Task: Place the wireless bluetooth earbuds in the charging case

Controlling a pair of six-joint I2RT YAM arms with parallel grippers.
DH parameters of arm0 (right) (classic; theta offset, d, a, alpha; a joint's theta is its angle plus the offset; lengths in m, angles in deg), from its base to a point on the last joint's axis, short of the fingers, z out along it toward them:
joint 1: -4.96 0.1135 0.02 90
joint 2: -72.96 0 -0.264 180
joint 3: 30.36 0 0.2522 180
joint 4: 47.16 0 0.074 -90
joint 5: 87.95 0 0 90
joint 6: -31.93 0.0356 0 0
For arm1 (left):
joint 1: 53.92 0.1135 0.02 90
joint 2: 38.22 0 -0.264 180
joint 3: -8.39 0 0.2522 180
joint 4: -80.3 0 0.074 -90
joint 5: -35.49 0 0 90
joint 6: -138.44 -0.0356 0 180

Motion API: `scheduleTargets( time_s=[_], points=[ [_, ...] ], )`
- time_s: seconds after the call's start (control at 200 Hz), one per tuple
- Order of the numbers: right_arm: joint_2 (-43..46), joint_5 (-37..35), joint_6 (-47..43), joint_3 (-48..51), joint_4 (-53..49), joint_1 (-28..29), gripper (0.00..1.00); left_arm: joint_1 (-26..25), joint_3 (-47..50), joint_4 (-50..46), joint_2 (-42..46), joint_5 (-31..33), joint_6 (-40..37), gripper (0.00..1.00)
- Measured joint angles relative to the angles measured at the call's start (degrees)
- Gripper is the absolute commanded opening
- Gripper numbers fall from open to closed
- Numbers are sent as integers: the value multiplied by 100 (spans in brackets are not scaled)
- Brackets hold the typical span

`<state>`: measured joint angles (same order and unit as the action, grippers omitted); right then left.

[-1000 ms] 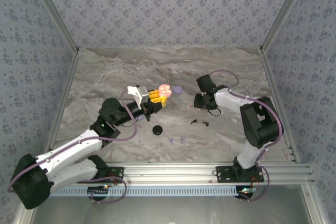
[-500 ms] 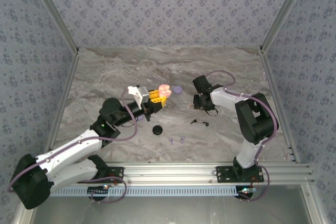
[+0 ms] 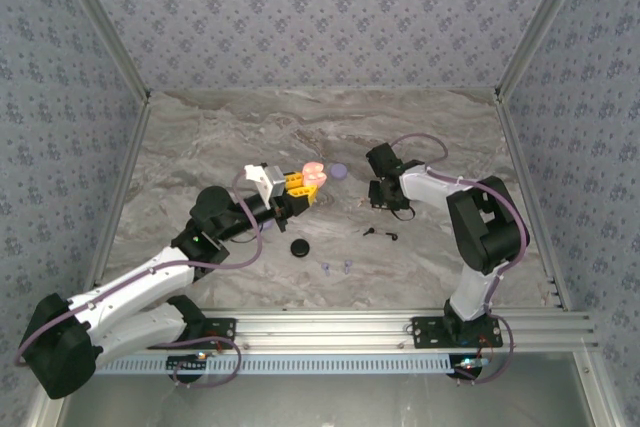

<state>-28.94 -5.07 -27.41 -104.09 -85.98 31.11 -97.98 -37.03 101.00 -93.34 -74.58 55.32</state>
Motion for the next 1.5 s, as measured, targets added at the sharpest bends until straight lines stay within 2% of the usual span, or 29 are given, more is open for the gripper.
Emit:
scheduleTargets(
  time_s=[0.265, 0.67, 0.864, 1.124, 1.499],
  points=[
    [404, 39, -111, 74, 20, 199, 24, 0, 0, 4, -9, -2, 4, 0],
    [3705, 407, -264, 651, 826, 286, 25, -44, -7, 385, -623, -24, 280, 0],
    [4640, 715, -306, 662, 1283, 682, 25, -232, -210, 531, -1082, -48, 328, 0],
    [4931, 684, -457, 662, 1591, 1419, 25, -446, -481, 702, -1478, -103, 372, 0],
    [4725, 492, -544, 662, 1641, 1718, 25, -485, -542, 780, -1558, -116, 372, 0]
  ],
)
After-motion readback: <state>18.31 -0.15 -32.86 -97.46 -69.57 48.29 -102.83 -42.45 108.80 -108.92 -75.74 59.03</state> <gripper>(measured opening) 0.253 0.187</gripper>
